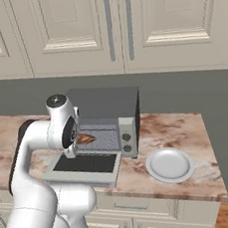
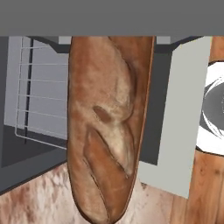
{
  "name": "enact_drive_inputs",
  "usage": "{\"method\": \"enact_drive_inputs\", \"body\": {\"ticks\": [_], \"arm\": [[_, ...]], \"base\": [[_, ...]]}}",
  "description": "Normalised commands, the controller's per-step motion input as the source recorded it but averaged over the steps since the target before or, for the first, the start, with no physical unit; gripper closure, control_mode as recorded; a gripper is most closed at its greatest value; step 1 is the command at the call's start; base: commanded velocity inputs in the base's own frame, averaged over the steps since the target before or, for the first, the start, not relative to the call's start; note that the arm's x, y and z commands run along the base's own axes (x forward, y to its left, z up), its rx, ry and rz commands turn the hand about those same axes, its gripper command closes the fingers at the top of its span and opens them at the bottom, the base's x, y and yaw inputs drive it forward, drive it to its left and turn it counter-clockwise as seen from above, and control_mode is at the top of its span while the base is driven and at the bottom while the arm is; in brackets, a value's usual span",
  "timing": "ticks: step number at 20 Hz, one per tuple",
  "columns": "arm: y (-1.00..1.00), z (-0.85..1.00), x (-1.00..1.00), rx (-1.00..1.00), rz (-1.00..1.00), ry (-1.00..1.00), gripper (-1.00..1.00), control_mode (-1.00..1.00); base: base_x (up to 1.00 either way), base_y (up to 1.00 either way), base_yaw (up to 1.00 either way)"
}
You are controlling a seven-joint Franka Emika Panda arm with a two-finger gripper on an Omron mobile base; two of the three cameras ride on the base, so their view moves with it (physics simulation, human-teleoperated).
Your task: Pull the toaster oven rack outwards. Pick up the baguette from the plate and place it on the toaster oven rack. Close the toaster oven door fully and set the temperature to the lowest setting.
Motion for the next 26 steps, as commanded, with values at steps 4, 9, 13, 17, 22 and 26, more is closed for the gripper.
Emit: {"method": "enact_drive_inputs", "body": {"ticks": [4, 9, 13, 17, 22, 26], "arm": [[-0.01, -0.21, 0.32, 0.0, 0.0, 0.0, 1.0, -1.0], [-0.01, -0.22, 0.29, 0.0, 0.0, 0.0, 1.0, -1.0], [-0.14, -0.25, 0.2, 0.0, 0.0, 0.0, 1.0, -1.0], [-0.17, -0.24, 0.14, 0.0, 0.0, 0.0, 1.0, -1.0], [-0.06, -0.18, 0.09, 0.0, 0.0, 0.0, 1.0, -1.0], [0.0, -0.18, 0.11, 0.0, 0.02, -0.03, 1.0, -1.0]], "base": [[0.0, 0.0, 0.0], [0.0, 0.0, 0.0], [0.0, 0.0, 0.0], [0.0, 0.0, 0.0], [0.0, 0.0, 0.0], [0.0, 0.0, 0.0]]}}
